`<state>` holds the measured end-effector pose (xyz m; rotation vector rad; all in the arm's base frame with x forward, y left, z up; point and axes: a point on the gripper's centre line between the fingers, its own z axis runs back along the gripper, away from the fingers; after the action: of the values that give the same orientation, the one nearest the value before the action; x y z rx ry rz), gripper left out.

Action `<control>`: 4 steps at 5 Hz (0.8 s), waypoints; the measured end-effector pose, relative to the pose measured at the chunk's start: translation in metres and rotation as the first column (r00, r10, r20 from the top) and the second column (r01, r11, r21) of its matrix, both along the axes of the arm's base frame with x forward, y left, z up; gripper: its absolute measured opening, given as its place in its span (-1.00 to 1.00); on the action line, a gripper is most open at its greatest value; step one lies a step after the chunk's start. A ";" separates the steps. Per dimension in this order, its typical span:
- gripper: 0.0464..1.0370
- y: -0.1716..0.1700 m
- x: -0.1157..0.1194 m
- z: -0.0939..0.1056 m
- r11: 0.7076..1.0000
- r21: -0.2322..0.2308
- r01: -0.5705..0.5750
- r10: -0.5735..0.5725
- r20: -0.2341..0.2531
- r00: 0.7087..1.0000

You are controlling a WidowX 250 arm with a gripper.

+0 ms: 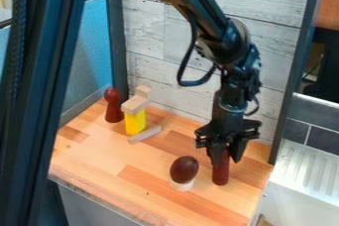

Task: Put the red cylinder on top of L-shape block

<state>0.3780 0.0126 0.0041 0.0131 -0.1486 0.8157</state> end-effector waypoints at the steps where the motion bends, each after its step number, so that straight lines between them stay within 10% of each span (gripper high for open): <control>1: -0.09 0.014 0.008 0.026 0.992 -0.103 -0.073 0.076 0.027 0.997; 2: -0.09 0.034 0.016 0.044 0.948 -0.233 -0.214 0.229 0.036 0.973; 4: -0.09 0.065 0.011 0.073 0.873 -0.331 -0.359 0.405 0.080 0.911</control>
<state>0.3893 0.0772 0.0773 -0.3254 -0.1581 1.2342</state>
